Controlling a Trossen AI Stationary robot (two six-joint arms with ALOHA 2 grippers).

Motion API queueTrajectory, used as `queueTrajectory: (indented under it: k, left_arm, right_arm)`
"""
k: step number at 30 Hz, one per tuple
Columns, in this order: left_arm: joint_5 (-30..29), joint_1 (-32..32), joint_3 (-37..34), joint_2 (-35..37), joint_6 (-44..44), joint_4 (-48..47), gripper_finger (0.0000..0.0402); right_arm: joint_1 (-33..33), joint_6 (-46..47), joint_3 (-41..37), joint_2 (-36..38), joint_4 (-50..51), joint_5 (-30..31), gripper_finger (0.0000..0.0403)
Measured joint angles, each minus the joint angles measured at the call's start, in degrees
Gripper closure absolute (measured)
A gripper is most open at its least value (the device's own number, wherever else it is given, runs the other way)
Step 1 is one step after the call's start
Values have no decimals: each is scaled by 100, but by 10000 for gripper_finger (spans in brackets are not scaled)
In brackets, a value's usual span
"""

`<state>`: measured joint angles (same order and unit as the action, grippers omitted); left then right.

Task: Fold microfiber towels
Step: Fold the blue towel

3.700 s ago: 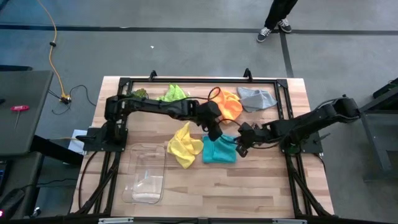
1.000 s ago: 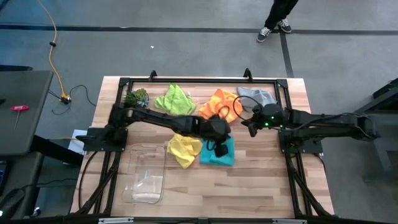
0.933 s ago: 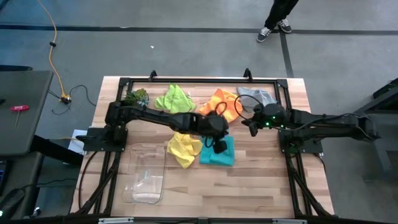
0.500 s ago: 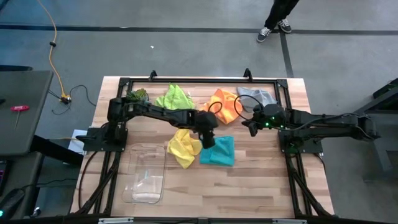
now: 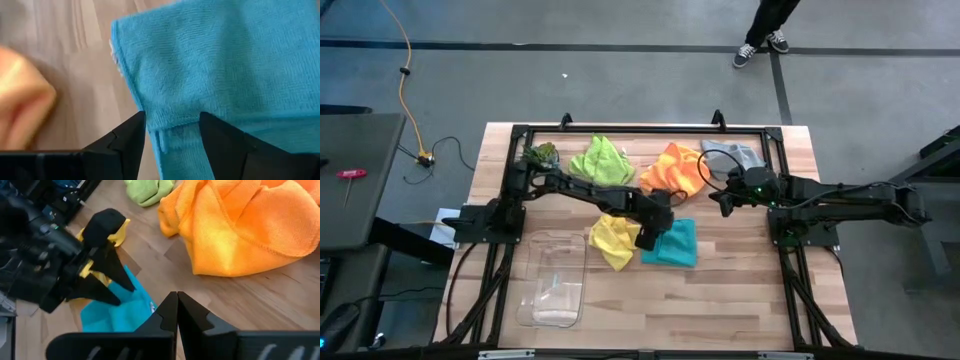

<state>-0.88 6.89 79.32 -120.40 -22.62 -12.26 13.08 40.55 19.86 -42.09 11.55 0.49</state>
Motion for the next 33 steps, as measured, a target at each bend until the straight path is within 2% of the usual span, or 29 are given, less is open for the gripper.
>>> queueTrajectory:
  k: [4,7,19,25,28,33]
  left_arm:
    - [-472,-69,10,-24,-180,12,223]
    - [-577,-40,10,-24,-160,18,223]
    - [-345,-109,5,-79,202,53,222]
    - [-324,-32,4,59,1101,-198,224]
    - [-114,33,12,103,1287,-258,224]
    - [-83,22,8,105,1418,-360,223]
  right_arm:
    - [0,56,0,-1,-15,0,403]
    - [0,140,0,-2,-16,51,403]
    - [-2,211,0,-2,-18,158,403]
    - [-2,252,0,-2,-18,275,403]
    - [-2,225,0,-2,-18,275,403]
    - [-2,197,0,-2,-18,278,403]
